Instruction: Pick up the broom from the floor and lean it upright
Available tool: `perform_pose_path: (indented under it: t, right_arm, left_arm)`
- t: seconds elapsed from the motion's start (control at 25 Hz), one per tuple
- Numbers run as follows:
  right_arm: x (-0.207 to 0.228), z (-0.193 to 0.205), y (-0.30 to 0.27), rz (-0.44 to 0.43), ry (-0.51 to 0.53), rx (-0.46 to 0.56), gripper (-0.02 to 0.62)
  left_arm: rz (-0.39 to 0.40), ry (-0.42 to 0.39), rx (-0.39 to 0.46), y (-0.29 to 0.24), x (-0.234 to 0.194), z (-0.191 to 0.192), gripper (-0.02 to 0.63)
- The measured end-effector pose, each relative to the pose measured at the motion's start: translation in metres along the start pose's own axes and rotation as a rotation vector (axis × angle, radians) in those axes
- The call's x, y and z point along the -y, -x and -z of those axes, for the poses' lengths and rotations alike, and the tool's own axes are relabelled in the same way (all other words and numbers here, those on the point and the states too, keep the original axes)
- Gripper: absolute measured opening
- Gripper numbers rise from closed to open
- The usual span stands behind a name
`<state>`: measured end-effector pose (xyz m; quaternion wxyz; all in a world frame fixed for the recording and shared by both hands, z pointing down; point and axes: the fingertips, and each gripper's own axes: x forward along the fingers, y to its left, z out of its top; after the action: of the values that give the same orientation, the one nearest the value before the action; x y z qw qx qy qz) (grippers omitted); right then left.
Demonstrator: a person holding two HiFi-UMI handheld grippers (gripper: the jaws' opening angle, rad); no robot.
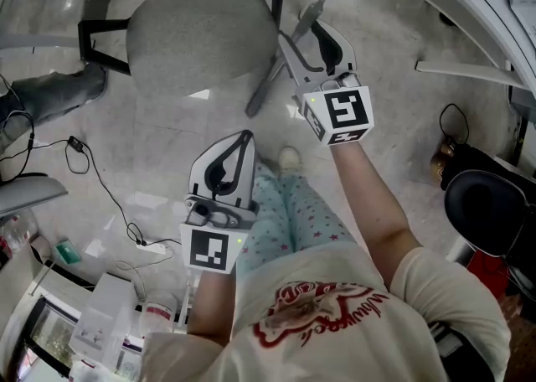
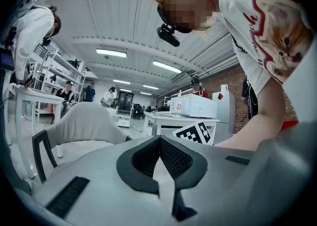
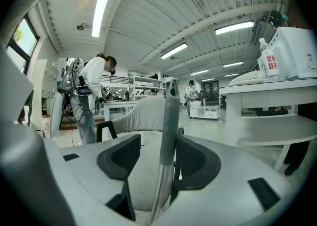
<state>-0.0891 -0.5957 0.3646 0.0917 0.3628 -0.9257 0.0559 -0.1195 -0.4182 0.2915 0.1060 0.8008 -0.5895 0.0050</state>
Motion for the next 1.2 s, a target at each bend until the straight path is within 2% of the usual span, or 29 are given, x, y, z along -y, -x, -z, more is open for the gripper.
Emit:
perform_pose_path:
  t: [0.08, 0.16, 0.32, 0.48, 0.88, 1.0, 1.2]
  right_arm:
    - [0.003, 0.001, -0.001, -0.008, 0.016, -0.011, 0.219]
    - [0.007, 0.001, -0.004, -0.007, 0.035, -0.029, 0.107]
    - [0.007, -0.002, -0.008, -0.019, -0.029, -0.066, 0.1]
    - [0.005, -0.008, -0.005, 0.013, -0.131, -0.097, 0.098]
    - [-0.015, -0.008, -0.006, -0.003, -0.369, -0.169, 0.109]
    - [-0.021, 0.002, -0.009, 0.008, -0.38, -0.186, 0.109]
    - [-0.039, 0.018, -0.016, -0.014, -0.29, -0.165, 0.103]
  left_arm:
    - [0.005, 0.003, -0.002, 0.0, 0.002, 0.002, 0.021]
    - [0.011, 0.005, -0.005, 0.0, 0.004, 0.003, 0.021]
    - [0.011, 0.005, -0.005, 0.001, 0.006, 0.002, 0.021]
    - [0.004, 0.004, 0.002, 0.003, 0.003, 0.001, 0.021]
    - [-0.019, 0.015, 0.013, 0.013, -0.002, 0.001, 0.021]
    - [-0.026, 0.014, 0.013, 0.015, -0.005, 0.001, 0.021]
    - [-0.039, 0.016, 0.013, 0.017, -0.011, 0.003, 0.021]
